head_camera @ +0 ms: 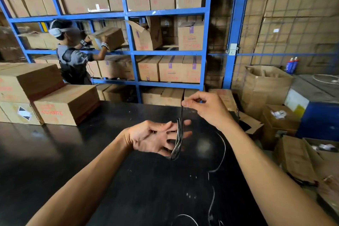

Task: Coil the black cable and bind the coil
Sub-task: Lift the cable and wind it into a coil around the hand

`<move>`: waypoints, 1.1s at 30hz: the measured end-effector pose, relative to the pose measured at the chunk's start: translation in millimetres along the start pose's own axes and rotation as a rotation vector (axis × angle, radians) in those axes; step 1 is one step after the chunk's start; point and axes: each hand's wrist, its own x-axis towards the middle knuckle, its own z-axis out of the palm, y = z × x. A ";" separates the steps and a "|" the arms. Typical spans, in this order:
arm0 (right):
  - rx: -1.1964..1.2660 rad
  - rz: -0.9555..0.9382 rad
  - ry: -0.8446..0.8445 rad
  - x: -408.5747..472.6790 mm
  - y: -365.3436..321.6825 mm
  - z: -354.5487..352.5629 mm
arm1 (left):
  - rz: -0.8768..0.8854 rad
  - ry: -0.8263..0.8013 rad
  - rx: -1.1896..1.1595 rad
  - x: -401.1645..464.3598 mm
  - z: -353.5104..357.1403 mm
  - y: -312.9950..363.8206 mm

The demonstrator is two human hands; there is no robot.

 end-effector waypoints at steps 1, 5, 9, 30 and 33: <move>0.093 0.041 -0.024 -3.0 2.6 1.3 | 0.036 -0.046 -0.016 0.1 4.8 2.6; 0.339 0.193 -0.088 -26.0 29.1 29.5 | 0.264 -0.131 -0.111 0.6 14.6 21.3; 0.411 0.228 -0.235 -58.5 43.3 56.4 | 0.477 -0.016 -0.177 2.8 7.5 43.3; 0.220 0.080 -0.074 -4.1 -34.1 -28.2 | -0.059 0.177 0.078 5.9 -7.3 -1.0; 0.175 0.119 0.010 5.7 -24.2 -20.9 | -0.001 0.020 0.074 4.8 3.2 7.1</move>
